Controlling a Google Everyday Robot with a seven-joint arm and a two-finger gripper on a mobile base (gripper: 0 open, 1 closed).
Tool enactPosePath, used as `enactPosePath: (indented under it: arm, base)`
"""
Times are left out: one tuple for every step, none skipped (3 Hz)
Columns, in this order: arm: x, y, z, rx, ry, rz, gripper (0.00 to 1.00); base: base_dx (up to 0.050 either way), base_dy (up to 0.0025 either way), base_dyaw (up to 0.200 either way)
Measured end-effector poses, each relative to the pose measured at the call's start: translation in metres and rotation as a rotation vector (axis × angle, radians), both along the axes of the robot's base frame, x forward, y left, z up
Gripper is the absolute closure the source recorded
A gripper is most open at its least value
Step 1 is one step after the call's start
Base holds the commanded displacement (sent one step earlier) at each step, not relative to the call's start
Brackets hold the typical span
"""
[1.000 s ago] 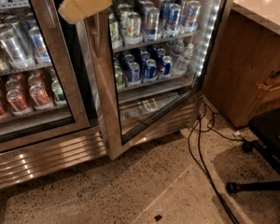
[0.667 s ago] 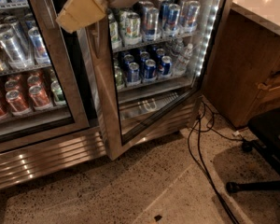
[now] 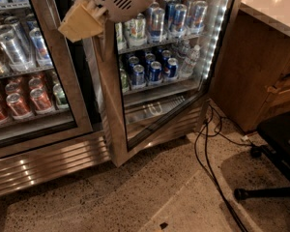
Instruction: Open right fridge door
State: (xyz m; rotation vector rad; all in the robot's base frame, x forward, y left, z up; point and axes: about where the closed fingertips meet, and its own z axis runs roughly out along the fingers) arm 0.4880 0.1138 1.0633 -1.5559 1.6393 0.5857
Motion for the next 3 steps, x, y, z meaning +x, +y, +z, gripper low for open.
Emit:
enactPosePath:
  arm:
    - [-0.005,0.013,0.002,0.026,-0.019,0.014,1.0]
    - [-0.011,0.035,0.009,0.029,-0.089,-0.026,1.0]
    - [-0.012,0.049,0.022,0.033,-0.185,-0.117,1.0]
  base:
    - [0.0,0.0,0.0]
    - [0.0,0.0,0.0]
    - [0.0,0.0,0.0]
